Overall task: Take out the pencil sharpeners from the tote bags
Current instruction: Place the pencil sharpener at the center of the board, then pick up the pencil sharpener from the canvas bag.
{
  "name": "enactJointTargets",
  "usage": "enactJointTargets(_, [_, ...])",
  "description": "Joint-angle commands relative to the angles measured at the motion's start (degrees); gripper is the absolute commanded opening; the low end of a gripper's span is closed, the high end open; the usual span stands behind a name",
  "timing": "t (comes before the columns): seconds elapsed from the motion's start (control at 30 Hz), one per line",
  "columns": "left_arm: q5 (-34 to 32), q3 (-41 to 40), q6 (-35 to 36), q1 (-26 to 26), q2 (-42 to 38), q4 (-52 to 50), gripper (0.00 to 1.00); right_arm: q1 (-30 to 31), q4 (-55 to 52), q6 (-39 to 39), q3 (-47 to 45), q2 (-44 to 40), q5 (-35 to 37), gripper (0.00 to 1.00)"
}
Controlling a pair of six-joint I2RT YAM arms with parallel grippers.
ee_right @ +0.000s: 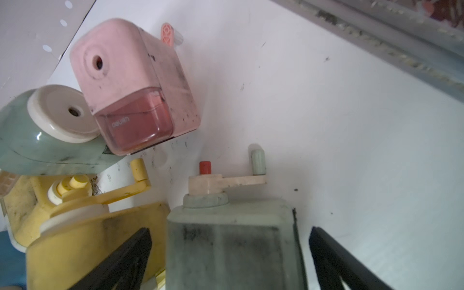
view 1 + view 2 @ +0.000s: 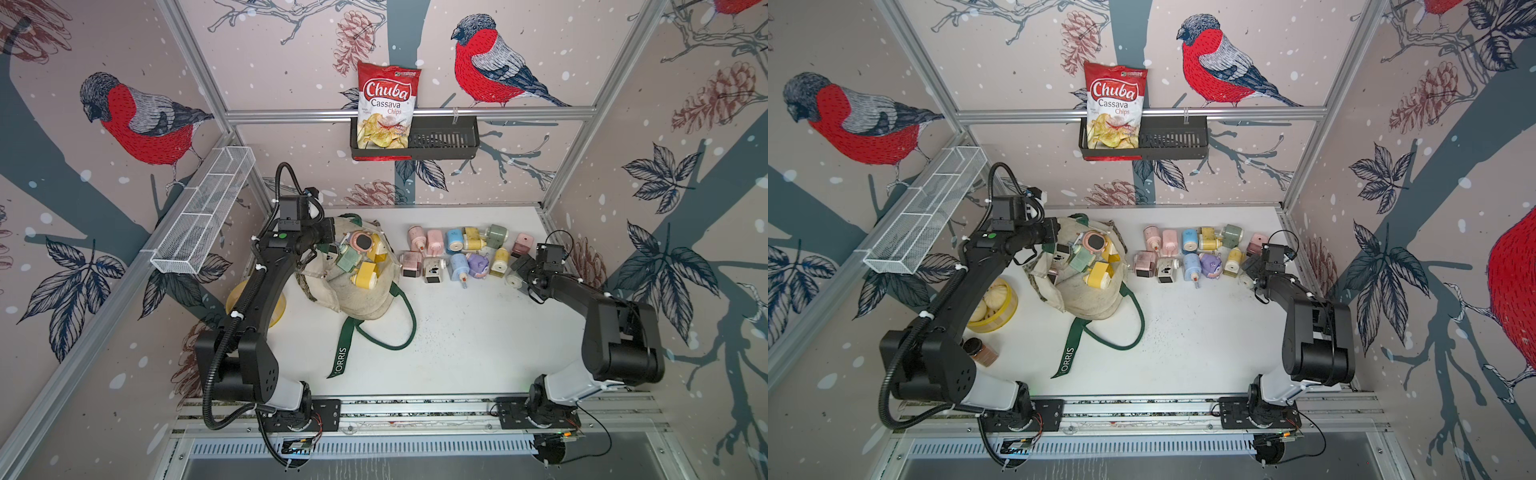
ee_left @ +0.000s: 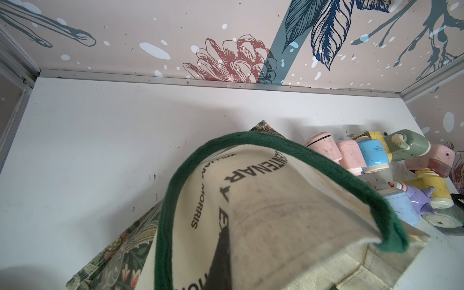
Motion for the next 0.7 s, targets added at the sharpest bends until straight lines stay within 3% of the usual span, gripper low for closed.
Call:
enactJointTargets(0.0, [0.3, 0.5, -0.2, 0.1, 0.0, 3.3, 0.0, -0.1, -3.0, -0.1, 0.7, -1.1, 1.9, 1.0])
enactJointTargets(0.27, [0.0, 0.6, -0.1, 0.2, -0.1, 3.4, 0.0, 1.3, -6.1, -3.1, 0.4, -8.1, 5.0, 0.97])
enactJointTargets(0.4, [-0.1, 0.6, -0.2, 0.2, -0.3, 3.4, 0.0, 3.1, -7.4, -4.9, 1.1, -12.9, 3.2, 0.95])
enactJointTargets(0.67, [-0.5, 0.6, -0.1, 0.2, -0.4, 3.1, 0.0, 19.2, -9.3, -11.7, 7.5, -16.7, -0.2, 0.9])
